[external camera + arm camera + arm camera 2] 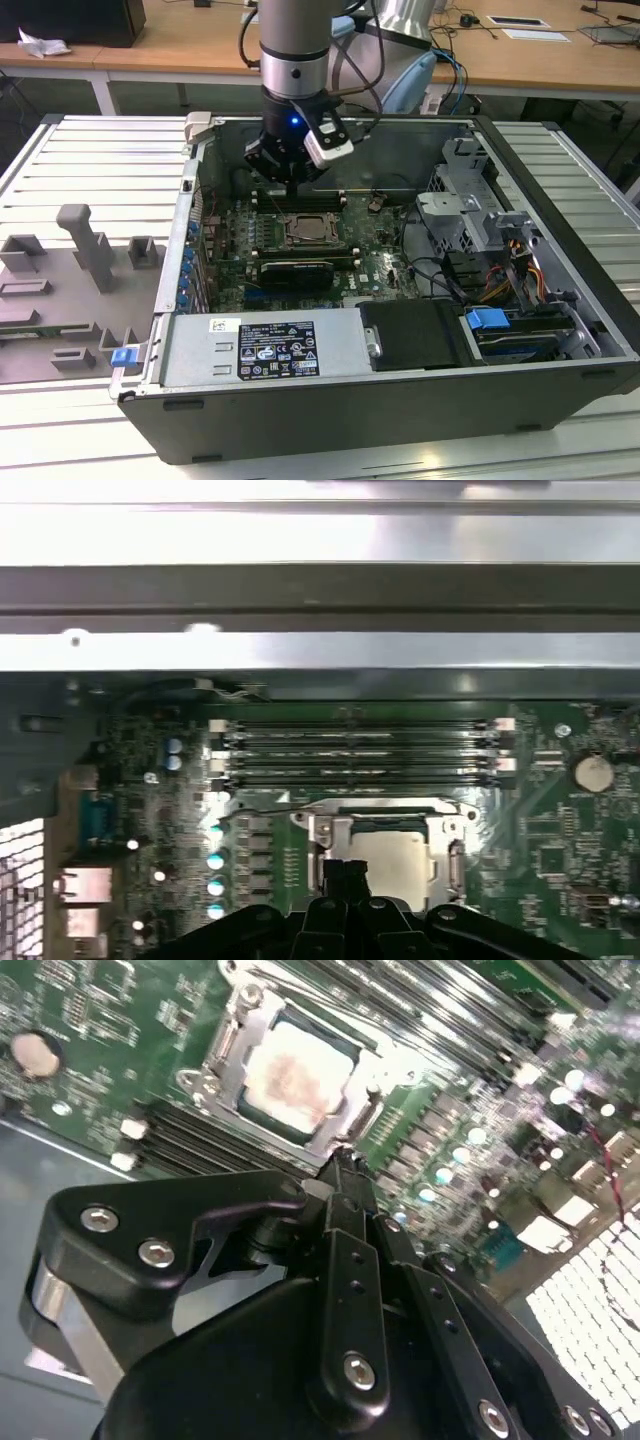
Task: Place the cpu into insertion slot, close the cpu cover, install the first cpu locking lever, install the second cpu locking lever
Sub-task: 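Install the first cpu locking lever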
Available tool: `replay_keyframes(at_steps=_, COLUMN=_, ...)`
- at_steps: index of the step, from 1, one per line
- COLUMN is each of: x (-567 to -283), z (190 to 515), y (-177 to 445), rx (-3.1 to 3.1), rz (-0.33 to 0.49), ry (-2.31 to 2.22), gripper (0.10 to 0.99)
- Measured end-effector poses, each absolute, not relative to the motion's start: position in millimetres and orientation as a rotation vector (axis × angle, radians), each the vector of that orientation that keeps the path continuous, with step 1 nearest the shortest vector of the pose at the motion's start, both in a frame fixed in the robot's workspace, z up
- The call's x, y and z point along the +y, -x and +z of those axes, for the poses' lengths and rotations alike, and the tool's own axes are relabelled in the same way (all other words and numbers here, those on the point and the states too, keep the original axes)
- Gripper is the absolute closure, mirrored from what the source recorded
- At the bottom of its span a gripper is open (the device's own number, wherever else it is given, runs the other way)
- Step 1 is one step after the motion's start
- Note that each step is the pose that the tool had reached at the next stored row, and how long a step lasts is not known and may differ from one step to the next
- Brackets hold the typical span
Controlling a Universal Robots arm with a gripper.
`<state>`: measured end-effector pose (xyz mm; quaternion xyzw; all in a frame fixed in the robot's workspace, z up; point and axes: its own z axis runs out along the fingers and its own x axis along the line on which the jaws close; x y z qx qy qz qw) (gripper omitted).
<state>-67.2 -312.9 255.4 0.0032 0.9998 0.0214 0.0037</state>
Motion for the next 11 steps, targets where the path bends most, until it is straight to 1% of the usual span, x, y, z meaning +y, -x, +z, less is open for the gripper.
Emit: replay_keyframes(at_steps=11, x=-312.9, z=255.3, y=112.1, rx=3.133, rz=0.069, ry=-0.01, gripper=0.98)
